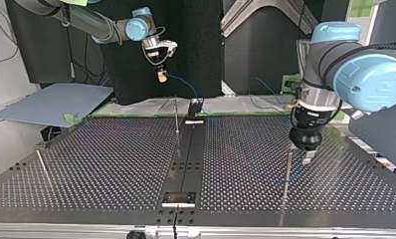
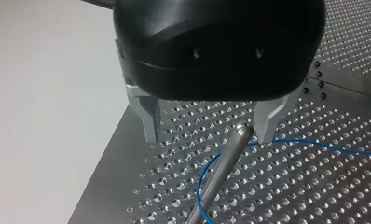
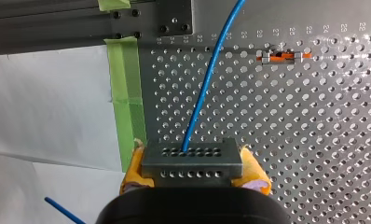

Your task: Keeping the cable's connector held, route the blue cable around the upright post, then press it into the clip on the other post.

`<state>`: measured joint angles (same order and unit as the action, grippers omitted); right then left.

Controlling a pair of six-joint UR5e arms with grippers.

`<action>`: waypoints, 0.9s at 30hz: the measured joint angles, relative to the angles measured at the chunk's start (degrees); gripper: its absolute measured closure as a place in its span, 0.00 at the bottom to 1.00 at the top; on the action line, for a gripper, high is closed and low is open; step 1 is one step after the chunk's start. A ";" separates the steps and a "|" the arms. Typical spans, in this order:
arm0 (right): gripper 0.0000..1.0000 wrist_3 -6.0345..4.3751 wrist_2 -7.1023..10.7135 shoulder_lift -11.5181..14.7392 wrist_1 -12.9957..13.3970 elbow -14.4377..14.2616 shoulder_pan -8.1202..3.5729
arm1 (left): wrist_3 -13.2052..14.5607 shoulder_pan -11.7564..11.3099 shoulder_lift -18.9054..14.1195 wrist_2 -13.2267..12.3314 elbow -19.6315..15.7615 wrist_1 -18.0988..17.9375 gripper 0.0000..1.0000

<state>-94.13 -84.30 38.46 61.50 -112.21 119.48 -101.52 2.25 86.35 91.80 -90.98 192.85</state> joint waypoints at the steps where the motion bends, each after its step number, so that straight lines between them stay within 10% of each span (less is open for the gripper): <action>1: 1.00 -0.01 0.00 0.00 0.01 0.00 0.00 | -0.03 -0.01 0.01 0.00 0.00 0.00 0.00; 16: 1.00 -0.15 0.00 -0.07 0.19 0.00 0.00 | -0.26 0.02 -0.01 0.05 -0.01 -0.25 0.00; 27: 1.00 -0.19 0.00 -0.09 -0.02 0.00 -0.01 | 5.21 2.51 0.85 -0.32 0.32 -1.35 0.00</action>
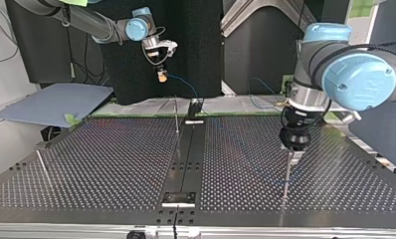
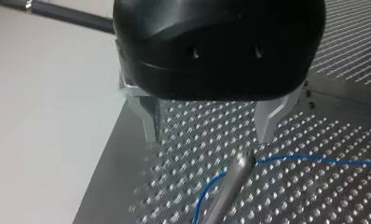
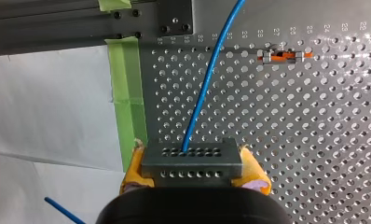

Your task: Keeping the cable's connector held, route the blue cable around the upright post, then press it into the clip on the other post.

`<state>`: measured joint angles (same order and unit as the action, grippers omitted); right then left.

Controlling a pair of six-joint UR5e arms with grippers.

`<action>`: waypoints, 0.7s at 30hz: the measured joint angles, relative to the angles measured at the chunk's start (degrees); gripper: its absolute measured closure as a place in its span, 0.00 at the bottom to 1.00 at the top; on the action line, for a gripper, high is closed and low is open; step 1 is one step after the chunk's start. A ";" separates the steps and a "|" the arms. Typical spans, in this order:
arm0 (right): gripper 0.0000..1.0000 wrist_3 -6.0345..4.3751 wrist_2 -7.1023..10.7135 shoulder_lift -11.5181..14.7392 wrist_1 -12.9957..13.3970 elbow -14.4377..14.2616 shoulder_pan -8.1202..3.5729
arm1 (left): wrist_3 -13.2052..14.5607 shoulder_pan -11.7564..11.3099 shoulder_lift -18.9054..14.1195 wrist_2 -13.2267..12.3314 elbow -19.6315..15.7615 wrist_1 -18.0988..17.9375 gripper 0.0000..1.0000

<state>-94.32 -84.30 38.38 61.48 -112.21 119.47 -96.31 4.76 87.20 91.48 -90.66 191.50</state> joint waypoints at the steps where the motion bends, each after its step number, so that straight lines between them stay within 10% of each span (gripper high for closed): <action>1: 1.00 -0.07 0.00 0.00 -0.02 0.00 -0.01 | 0.64 0.52 0.39 0.21 0.28 -0.21 0.00; 21: 1.00 -1.57 0.07 0.00 0.23 0.00 -0.04 | 12.08 7.84 8.14 8.75 3.10 -7.91 0.00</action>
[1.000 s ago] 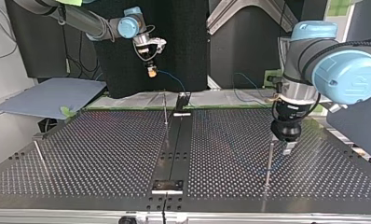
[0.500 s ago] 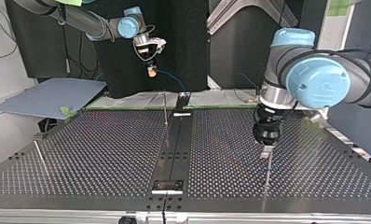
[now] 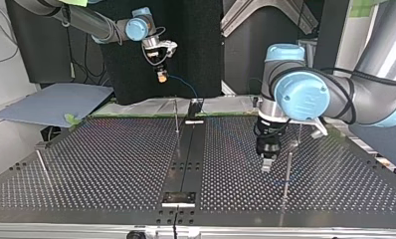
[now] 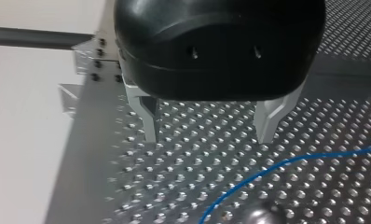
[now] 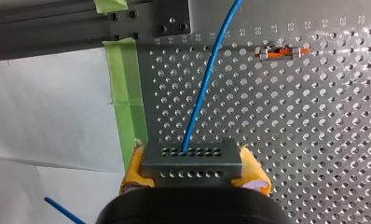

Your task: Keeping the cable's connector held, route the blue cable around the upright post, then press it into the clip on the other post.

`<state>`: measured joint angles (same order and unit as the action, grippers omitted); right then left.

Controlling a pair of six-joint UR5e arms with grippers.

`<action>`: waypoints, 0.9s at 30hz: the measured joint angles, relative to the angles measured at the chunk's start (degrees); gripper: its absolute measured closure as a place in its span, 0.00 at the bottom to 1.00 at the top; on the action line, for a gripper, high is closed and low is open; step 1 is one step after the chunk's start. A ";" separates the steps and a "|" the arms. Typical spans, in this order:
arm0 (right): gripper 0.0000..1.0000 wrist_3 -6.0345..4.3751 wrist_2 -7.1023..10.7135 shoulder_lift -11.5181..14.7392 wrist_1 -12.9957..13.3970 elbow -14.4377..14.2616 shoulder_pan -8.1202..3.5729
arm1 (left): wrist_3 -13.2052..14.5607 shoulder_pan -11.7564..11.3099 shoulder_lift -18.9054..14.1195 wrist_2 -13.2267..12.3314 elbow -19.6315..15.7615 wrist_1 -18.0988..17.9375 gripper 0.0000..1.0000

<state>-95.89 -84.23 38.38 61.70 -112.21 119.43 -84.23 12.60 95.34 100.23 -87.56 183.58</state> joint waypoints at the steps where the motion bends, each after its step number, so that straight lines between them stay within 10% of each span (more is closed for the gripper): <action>1: 1.00 0.02 -0.01 0.00 0.00 0.00 0.02 | 0.73 0.19 0.70 0.40 0.01 -0.69 0.00; 27: 1.00 0.33 -0.06 0.00 0.45 -0.02 0.06 | 14.46 2.05 6.30 5.82 0.24 -9.54 0.00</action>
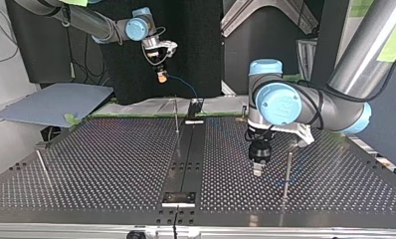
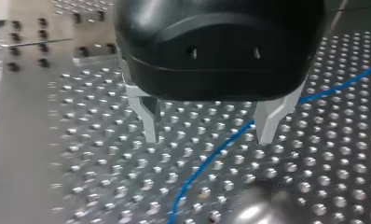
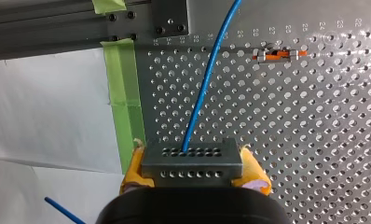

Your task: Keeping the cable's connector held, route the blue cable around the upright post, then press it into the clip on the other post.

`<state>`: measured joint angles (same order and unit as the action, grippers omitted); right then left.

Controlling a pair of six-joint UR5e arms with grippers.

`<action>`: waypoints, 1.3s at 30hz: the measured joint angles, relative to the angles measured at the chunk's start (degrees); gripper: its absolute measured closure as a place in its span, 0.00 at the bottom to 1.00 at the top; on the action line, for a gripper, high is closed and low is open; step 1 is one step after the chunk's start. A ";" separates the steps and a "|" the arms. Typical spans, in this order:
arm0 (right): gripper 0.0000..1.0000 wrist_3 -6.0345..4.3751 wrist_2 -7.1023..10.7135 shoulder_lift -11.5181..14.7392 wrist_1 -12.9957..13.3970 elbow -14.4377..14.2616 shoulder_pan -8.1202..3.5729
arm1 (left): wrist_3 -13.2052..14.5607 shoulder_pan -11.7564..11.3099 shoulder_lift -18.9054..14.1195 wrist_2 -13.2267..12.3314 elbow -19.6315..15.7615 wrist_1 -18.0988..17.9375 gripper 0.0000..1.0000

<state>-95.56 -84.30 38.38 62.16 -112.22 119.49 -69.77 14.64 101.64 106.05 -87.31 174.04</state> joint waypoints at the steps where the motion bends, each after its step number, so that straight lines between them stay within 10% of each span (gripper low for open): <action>1: 1.00 0.00 0.00 0.00 0.02 -0.01 0.01 | 0.20 0.15 0.41 0.20 0.00 -0.03 0.00; 39: 1.00 -0.12 0.09 -0.16 0.54 0.01 0.45 | 3.58 4.42 13.78 8.25 2.15 -5.84 0.00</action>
<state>-95.67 -84.21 38.22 62.69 -112.22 119.93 -66.19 19.06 115.42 114.31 -85.16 168.21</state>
